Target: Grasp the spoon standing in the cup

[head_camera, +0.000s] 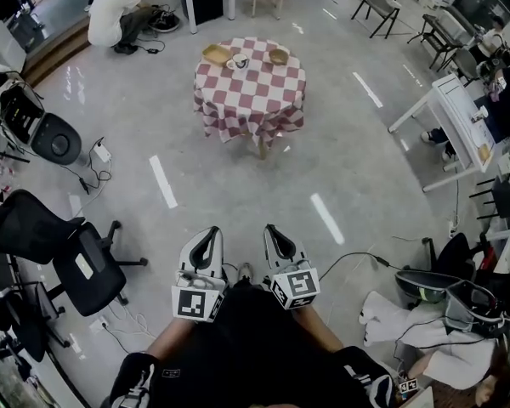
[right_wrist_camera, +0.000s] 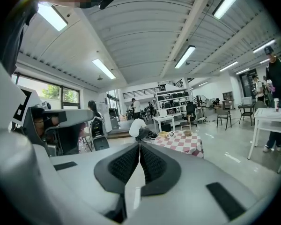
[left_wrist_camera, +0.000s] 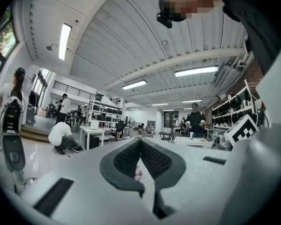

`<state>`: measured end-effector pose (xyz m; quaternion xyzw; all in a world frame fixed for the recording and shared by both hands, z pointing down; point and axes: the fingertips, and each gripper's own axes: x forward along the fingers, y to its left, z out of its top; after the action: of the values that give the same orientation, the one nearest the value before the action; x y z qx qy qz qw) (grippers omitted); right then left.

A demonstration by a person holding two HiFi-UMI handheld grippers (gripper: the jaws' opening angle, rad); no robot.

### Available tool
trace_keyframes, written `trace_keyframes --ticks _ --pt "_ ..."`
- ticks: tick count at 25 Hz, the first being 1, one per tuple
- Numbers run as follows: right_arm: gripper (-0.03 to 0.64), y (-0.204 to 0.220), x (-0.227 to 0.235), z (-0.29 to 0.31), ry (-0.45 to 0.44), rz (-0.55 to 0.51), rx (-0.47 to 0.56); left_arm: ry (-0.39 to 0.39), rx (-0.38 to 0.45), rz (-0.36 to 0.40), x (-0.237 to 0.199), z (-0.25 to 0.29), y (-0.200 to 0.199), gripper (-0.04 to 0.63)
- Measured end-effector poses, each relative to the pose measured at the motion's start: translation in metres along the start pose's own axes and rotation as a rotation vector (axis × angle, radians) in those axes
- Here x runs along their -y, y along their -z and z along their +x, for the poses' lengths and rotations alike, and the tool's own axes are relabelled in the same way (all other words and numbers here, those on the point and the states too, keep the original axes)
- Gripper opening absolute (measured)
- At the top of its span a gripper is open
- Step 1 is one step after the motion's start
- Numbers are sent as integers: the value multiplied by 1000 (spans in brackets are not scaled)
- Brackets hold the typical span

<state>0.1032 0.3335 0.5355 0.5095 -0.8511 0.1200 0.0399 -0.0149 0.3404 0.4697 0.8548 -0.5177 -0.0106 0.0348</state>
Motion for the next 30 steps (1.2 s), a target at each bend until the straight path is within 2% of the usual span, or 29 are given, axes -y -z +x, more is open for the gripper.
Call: trace_keyframes --ticks 6,12,16,22,26,30 --pt "28 3 25 15 -2 11 -19 -10 -35 -1 2 20 8 9" --pt "28 3 50 58 1 6 -39 5 -31 -26 -16 71 20 9" --pt "28 -6 70 107 16 -12 -47 17 -19 -46 -47 118 21 9" --pt "28 -45 91 200 25 -38 -49 54 -9 -47 -105 197 1 9" --pt "28 -65 103 258 33 -58 -55 76 -23 -43 -145 242 -6 9" --pt "28 -78 110 305 30 -57 -53 90 -83 -57 -175 274 -4 9"
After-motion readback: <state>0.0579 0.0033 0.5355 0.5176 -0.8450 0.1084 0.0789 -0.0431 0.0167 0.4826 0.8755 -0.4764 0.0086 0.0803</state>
